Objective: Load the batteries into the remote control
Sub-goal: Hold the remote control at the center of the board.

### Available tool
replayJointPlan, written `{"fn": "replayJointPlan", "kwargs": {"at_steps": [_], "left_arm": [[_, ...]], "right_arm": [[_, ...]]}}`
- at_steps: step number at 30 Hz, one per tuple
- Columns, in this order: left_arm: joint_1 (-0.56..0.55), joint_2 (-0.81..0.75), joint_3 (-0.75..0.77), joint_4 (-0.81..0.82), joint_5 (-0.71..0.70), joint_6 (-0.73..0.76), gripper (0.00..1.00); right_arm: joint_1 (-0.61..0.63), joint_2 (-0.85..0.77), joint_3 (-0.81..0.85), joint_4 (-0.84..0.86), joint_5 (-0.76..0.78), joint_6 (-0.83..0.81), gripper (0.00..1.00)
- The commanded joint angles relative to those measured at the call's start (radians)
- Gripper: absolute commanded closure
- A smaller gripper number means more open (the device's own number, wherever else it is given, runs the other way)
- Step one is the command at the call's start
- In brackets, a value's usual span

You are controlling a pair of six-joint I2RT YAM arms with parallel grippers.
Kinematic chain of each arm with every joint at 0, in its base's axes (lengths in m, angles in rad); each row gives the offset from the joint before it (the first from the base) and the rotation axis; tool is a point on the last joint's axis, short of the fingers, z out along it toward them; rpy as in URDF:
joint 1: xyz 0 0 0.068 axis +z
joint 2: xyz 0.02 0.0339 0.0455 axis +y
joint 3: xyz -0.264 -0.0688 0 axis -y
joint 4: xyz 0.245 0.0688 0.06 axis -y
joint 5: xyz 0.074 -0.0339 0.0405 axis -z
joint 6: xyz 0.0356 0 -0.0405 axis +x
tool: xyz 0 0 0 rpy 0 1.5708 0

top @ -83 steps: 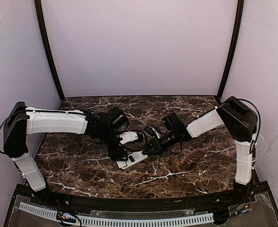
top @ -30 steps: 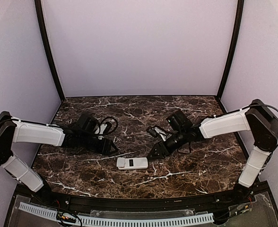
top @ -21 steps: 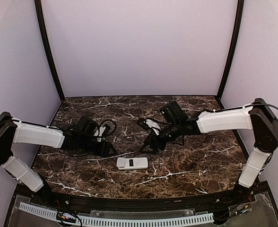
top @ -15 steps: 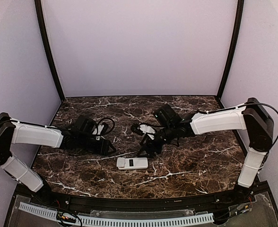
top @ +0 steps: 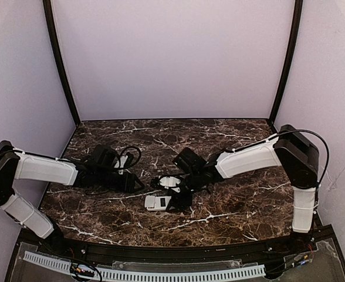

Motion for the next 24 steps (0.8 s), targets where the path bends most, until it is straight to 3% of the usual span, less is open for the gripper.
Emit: {"fn": "replayJointPlan", "kwargs": {"at_steps": [1,24], "left_arm": [[0.007,0.023,-0.025,0.042,0.024,-0.024,0.44],[0.009,0.176,0.053,0.127,0.072,-0.049,0.58]], "right_arm": [[0.015,0.027,0.028,-0.002,0.047,-0.042,0.27],[0.073,0.096,0.101,0.024,0.108,-0.058,0.3]]}}
